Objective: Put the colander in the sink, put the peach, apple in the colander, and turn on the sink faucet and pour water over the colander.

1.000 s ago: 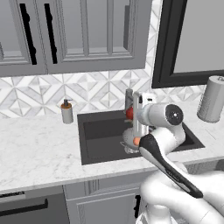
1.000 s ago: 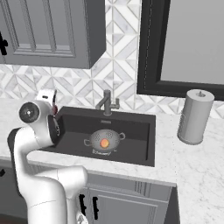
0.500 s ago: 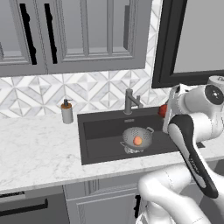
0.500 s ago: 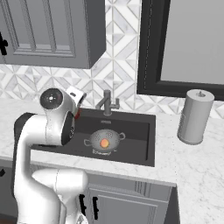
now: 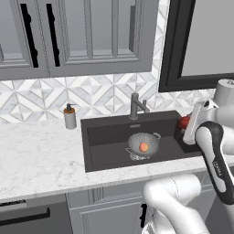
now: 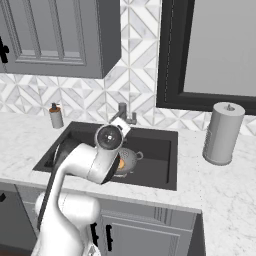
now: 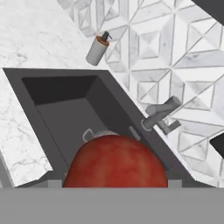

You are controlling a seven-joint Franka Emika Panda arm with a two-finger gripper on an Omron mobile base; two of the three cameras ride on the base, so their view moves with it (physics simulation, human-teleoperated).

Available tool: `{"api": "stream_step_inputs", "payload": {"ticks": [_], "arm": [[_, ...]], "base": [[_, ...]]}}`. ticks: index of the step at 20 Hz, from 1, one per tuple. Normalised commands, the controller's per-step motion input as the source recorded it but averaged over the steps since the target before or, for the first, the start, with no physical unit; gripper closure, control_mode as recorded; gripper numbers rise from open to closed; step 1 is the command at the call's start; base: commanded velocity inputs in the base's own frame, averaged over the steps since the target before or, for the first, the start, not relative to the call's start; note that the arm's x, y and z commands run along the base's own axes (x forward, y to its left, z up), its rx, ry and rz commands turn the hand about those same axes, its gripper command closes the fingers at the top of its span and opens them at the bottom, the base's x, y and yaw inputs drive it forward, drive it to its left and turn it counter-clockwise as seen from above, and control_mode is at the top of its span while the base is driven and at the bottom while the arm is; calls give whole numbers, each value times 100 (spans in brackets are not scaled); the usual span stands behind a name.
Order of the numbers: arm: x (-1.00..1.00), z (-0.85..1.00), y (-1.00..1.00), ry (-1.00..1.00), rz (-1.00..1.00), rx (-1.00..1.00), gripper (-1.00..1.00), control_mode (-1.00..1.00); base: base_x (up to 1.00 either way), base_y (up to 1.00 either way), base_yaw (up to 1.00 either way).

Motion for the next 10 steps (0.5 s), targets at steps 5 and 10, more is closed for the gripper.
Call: {"api": "stream_step_inputs", "payload": {"ticks": [5,10], "arm": [[84,-19,-28,20,4,15,100,-100],[99,-14,-7,44,17,6,100,-100]], "base": [[0,0,0],[0,0,0]]}}
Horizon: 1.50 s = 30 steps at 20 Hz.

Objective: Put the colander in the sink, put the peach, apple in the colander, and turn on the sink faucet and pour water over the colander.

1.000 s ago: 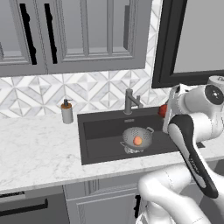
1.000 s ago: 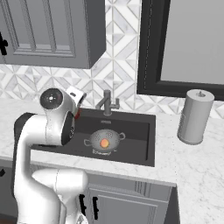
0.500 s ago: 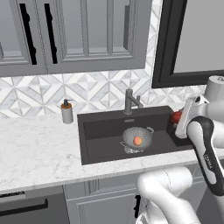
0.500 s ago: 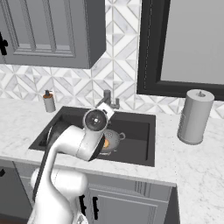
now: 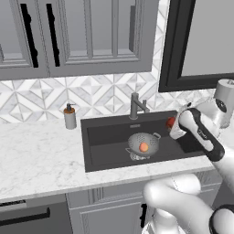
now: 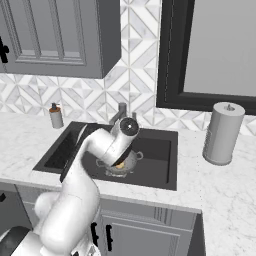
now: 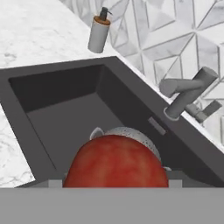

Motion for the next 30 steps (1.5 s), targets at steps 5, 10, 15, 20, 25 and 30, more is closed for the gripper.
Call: {"api": "stream_step_inputs", "payload": {"ticks": [5,10,15,20,25,30], "arm": [[72,-46,-18,33,25,7,100,-100],[60,-53,-24,7,22,17,100,-100],[48,-61,3,0,14,9,100,-100],[17,-65,12,0,4,1,100,-100],[0,-59,18,0,0,0,100,-100],[0,-15,26,-2,0,0,100,-100]], "base": [[0,0,0],[0,0,0],[0,0,0],[0,0,0],[0,0,0],[0,0,0]]}}
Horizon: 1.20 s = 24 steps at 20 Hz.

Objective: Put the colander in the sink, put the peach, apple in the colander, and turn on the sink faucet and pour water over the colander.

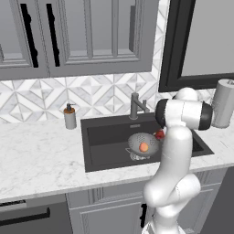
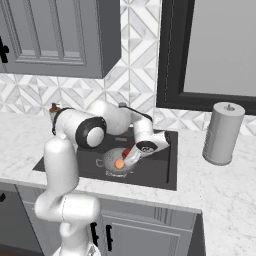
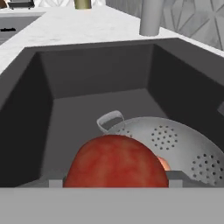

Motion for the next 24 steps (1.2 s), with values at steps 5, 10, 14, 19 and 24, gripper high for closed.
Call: {"api": "stream_step_inputs", "payload": {"ticks": [5,10,14,19,24], "arm": [[4,-9,44,0,0,0,100,-100],[3,-42,24,0,0,0,100,-100],[0,-55,0,-1,0,0,100,-100],[3,-31,0,-4,0,0,100,-100],[13,-13,4,-4,0,0,100,-100]], "base": [[0,0,0],[0,0,0],[0,0,0],[0,0,0],[0,0,0]]}}
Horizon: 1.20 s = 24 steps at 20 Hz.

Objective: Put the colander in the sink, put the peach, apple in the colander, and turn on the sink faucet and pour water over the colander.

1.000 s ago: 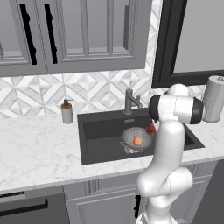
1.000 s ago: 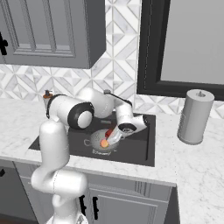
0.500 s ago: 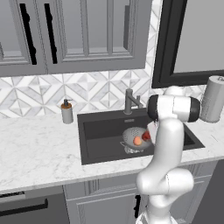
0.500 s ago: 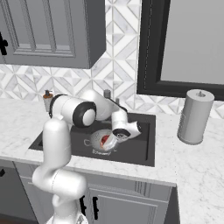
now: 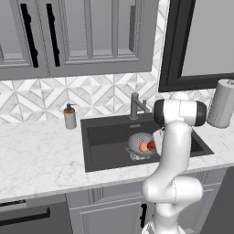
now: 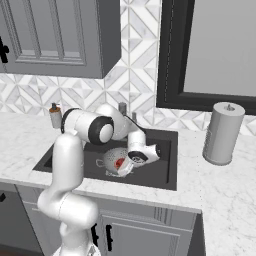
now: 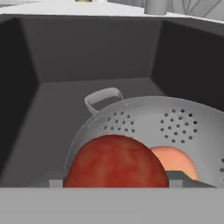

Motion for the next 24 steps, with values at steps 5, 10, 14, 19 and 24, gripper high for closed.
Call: {"api": "stream_step_inputs", "payload": {"ticks": [5,10,14,19,24], "arm": [[21,-1,6,-6,0,0,-100,-100],[3,1,0,-20,0,8,-100,-100],[0,6,0,-26,0,11,-100,-100],[0,28,0,-26,0,14,-100,-100],[0,86,-1,-22,-1,18,-100,-100]], "base": [[0,0,0],[0,0,0],[0,0,0],[0,0,0],[0,0,0]]}}
